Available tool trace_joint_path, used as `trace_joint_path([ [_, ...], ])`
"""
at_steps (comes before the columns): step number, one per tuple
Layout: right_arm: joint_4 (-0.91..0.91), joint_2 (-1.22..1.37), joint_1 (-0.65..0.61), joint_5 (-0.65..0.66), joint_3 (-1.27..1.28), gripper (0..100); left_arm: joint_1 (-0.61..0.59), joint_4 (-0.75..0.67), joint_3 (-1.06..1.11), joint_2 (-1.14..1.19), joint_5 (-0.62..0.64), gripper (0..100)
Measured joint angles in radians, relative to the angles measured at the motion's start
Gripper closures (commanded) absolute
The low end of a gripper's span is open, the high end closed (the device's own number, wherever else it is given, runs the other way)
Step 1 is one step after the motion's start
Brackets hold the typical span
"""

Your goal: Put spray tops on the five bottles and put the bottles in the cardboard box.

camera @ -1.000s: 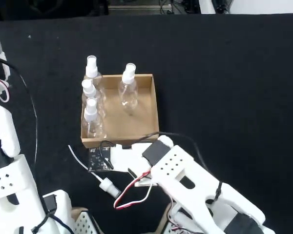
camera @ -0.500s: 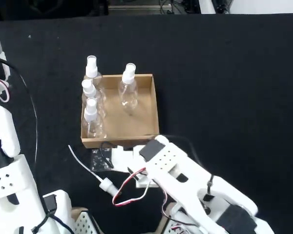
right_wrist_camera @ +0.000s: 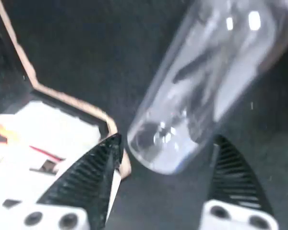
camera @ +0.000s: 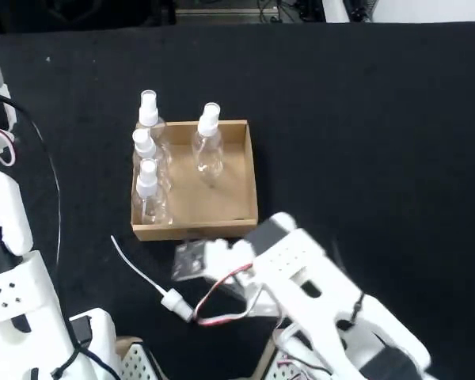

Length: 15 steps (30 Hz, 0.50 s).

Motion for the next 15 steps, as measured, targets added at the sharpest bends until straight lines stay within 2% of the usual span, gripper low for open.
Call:
trace_joint_path([
  [5, 0.028, -0.044, 0.325, 0.176, -0.003, 77.2, 0.0, 0.0, 0.0, 0.0, 0.0, 83],
  [8, 0.049, -0.048, 0.434, 0.19, -0.071, 77.1, 0.0, 0.0, 0.0, 0.0, 0.0, 83],
  [11, 0.1, -0.049, 0.405, 0.109, -0.176, 75.7, 0.0, 0.0, 0.0, 0.0, 0.0, 83],
  [15, 0.121, -0.049, 0.19, -0.055, -0.239, 72.4, 0.0, 0.0, 0.0, 0.0, 0.0, 83],
])
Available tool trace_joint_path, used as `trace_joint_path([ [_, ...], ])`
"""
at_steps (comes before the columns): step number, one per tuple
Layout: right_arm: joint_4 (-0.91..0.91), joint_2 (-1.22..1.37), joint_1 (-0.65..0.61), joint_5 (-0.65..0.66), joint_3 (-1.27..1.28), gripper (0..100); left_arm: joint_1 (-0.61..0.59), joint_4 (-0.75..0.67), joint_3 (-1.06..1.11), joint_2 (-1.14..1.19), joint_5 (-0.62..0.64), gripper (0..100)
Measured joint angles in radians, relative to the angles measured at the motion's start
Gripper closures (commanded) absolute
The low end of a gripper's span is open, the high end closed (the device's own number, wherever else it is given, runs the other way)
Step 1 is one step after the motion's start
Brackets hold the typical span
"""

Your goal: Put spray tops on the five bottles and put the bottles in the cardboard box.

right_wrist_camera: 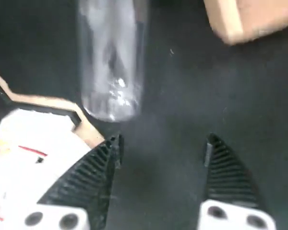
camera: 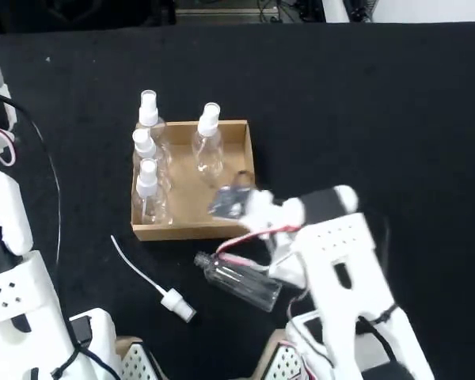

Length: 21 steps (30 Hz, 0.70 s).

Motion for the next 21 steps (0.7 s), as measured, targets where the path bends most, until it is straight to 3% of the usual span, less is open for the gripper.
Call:
trace_joint_path([
  [4, -0.12, 0.0, -0.242, -0.21, 0.04, 70.8, 0.0, 0.0, 0.0, 0.0, 0.0, 83],
  [7, -0.261, 0.0, -0.327, -0.308, 0.146, 69.4, 0.0, 0.0, 0.0, 0.0, 0.0, 83],
  [12, -0.43, 0.0, -0.344, -0.407, 0.293, 68.6, 0.0, 0.0, 0.0, 0.0, 0.0, 83],
  [18, -0.503, 0.0, -0.344, -0.428, 0.39, 69.3, 0.0, 0.0, 0.0, 0.0, 0.0, 83],
  [21, -0.512, 0.0, -0.344, -0.428, 0.427, 78.0, 0.0, 0.0, 0.0, 0.0, 0.0, 83],
])
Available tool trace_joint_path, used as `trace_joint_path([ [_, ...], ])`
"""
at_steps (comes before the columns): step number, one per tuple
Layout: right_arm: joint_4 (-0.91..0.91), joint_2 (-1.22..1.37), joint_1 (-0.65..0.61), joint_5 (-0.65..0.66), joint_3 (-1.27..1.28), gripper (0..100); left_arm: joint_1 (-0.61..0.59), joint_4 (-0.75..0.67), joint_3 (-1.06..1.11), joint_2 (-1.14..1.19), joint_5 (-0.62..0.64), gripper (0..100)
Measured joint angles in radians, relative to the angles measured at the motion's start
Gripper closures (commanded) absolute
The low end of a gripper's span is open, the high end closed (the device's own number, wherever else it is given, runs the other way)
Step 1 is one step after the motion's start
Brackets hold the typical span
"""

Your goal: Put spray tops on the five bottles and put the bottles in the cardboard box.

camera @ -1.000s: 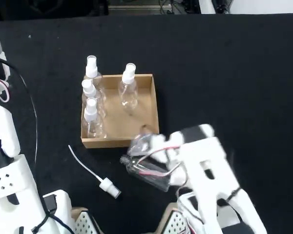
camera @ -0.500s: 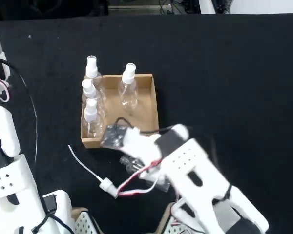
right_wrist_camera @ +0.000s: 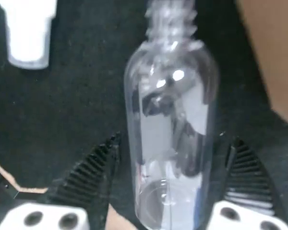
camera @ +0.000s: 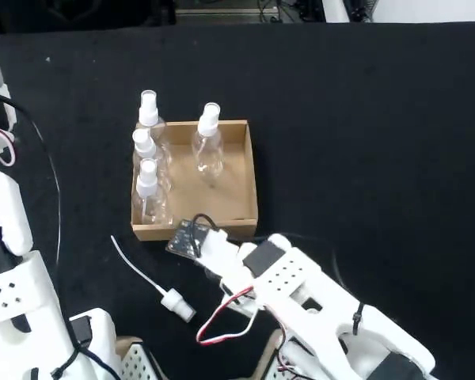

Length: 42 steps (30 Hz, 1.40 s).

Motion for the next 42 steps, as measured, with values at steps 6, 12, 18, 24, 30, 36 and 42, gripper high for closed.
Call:
trace_joint_path([
  [6, -0.006, 0.0, 0.04, 0.077, 0.0, 96.3, 0.0, 0.0, 0.0, 0.0, 0.0, 83],
  [12, 0.117, 0.0, 0.239, 0.322, -0.032, 95.6, 0.0, 0.0, 0.0, 0.0, 0.0, 83],
  [18, 0.276, 0.0, 0.626, 0.612, -0.229, 95.6, 0.0, 0.0, 0.0, 0.0, 0.0, 83],
  [24, 0.318, 0.0, 1.069, 0.844, -0.338, 95.6, 0.0, 0.0, 0.0, 0.0, 0.0, 83],
  [30, 0.141, 0.002, 1.428, 0.888, -0.325, 95.6, 0.0, 0.0, 0.0, 0.0, 0.0, 83],
  [36, -0.077, 0.229, 1.6, 0.651, -0.31, 80.4, 0.0, 0.0, 0.0, 0.0, 0.0, 83],
  [42, 0.041, 0.462, 1.619, 0.577, -0.482, 66.5, -0.002, 0.0, 0.0, 0.0, 0.0, 83],
])
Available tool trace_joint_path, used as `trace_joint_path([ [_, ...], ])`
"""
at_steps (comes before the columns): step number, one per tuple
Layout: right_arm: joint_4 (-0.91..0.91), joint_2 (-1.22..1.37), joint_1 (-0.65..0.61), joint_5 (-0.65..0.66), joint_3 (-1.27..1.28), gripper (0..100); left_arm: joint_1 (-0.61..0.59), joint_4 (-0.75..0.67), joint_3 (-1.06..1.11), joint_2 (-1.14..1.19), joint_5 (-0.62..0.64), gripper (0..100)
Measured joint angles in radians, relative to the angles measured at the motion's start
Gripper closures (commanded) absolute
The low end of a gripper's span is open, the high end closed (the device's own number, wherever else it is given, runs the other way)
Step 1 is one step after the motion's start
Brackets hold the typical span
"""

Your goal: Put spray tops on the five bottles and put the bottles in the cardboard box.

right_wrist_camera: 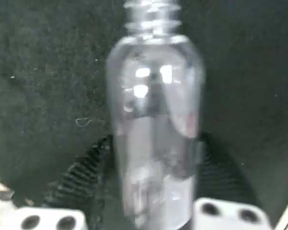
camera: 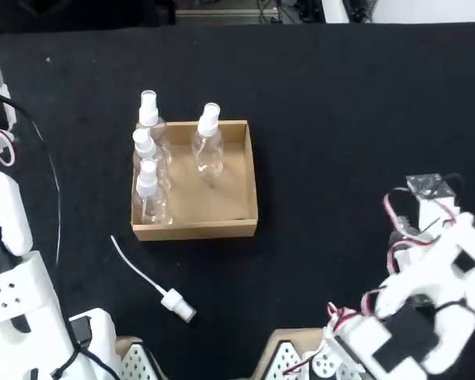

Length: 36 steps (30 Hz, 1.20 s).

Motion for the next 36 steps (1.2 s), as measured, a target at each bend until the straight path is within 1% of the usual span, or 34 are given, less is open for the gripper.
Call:
trace_joint_path([
  [4, 0.091, 0.087, -0.011, 0.0, -0.144, 66.6, 0.0, 0.0, 0.0, 0.0, 0.0, 83],
  [9, 0.146, 0.166, -0.044, -0.046, -0.301, 66.6, 0.0, 0.0, 0.0, 0.0, 0.0, 83],
  [15, 0.157, 0.279, -0.1, -0.051, -0.322, 66.9, 0.0, 0.0, 0.0, 0.0, 0.0, 83],
  [20, 0.152, 0.342, -0.11, -0.006, -0.322, 67.5, 0.0, 0.0, 0.0, 0.0, 0.0, 83],
  [22, 0.127, 0.367, -0.115, -0.003, -0.322, 73.1, 0.0, 0.0, 0.0, 0.0, 0.0, 83],
  [25, 0.072, 0.407, -0.115, 0.0, -0.324, 85.9, 0.0, 0.0, 0.0, 0.0, 0.0, 83],
  [28, 0.051, 0.413, -0.107, 0.035, -0.347, 97.3, 0.0, 0.0, 0.0, 0.0, 0.0, 83],
  [29, 0.051, 0.414, -0.107, 0.049, -0.35, 99.3, 0.0, 0.0, 0.0, 0.0, 0.0, 83],
  [33, 0.051, 0.407, -0.069, 0.068, -0.35, 98.8, 0.0, 0.0, 0.0, 0.0, 0.0, 83],
  [36, 0.054, 0.311, -0.048, 0.068, -0.35, 98.8, 0.0, 0.0, 0.0, 0.0, 0.0, 83],
])
